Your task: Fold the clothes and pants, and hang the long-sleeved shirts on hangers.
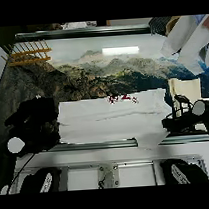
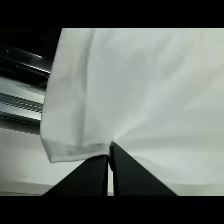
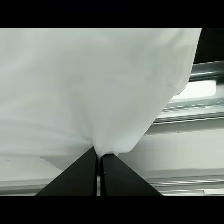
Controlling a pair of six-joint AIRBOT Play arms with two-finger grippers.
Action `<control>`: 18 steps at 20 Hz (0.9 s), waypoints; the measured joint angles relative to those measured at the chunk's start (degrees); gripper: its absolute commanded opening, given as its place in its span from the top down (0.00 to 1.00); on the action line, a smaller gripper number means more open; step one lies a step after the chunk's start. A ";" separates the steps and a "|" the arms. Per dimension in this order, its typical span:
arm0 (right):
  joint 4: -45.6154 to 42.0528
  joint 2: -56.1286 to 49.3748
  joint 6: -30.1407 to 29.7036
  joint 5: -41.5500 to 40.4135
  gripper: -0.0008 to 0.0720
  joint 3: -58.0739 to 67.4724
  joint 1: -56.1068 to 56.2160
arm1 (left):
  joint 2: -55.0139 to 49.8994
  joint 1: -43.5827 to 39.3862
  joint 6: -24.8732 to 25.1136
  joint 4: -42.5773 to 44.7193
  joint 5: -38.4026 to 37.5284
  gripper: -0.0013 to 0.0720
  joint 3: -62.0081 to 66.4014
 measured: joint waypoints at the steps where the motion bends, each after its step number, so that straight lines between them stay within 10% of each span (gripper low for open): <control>1: -0.39 -0.83 -0.04 0.02 0.97 1.92 0.00 | -1.77 0.00 0.72 0.00 -0.17 0.98 1.79; 18: -1.40 -26.29 0.70 -18.62 0.97 27.34 0.07 | -50.60 -2.45 9.05 0.20 11.93 0.97 37.68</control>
